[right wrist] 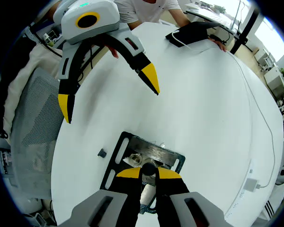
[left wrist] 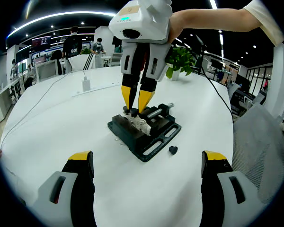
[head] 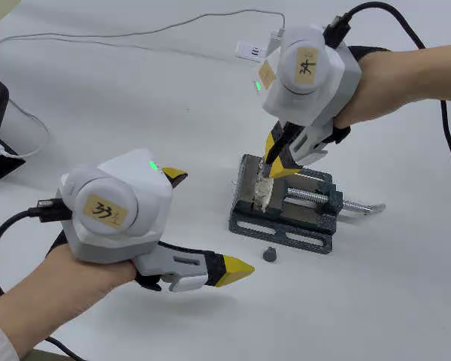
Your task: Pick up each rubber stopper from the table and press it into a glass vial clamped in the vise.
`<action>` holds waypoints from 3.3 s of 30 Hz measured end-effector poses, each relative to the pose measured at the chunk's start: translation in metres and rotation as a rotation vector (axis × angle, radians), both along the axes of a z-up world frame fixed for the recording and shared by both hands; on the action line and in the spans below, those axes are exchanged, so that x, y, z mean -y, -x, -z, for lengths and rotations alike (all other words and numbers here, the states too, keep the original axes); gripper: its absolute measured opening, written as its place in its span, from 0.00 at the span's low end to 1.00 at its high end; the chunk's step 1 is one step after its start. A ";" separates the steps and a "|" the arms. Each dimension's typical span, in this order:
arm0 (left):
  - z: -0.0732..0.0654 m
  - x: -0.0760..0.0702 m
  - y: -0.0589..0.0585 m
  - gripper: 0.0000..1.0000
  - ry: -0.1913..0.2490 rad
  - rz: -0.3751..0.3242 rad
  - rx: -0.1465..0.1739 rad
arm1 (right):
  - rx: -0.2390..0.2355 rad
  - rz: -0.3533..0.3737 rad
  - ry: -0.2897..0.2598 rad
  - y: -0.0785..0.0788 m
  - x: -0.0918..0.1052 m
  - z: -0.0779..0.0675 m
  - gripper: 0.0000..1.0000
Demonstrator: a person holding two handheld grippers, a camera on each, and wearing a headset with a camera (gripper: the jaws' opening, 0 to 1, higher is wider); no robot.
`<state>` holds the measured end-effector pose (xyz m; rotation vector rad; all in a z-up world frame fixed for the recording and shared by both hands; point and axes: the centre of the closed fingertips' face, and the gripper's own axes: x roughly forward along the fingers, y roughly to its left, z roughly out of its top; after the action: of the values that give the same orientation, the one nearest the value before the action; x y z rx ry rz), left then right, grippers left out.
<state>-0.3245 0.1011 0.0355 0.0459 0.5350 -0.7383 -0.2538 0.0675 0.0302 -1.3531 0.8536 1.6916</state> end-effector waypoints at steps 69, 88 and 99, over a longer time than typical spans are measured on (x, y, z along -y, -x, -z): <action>0.002 0.009 0.003 0.91 0.035 0.000 -0.018 | 0.001 0.208 0.015 0.002 -0.005 -0.010 0.12; 0.005 0.005 0.003 0.90 0.035 -0.010 -0.022 | -0.011 0.220 -0.034 -0.002 -0.001 -0.008 0.00; 0.008 0.006 0.003 0.90 0.037 -0.008 -0.031 | -0.027 0.208 -0.024 0.003 -0.001 -0.003 0.00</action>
<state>-0.3275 0.0949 0.0275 -0.0017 0.5508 -0.7421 -0.2567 0.0681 0.0330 -1.1839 0.9519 1.5575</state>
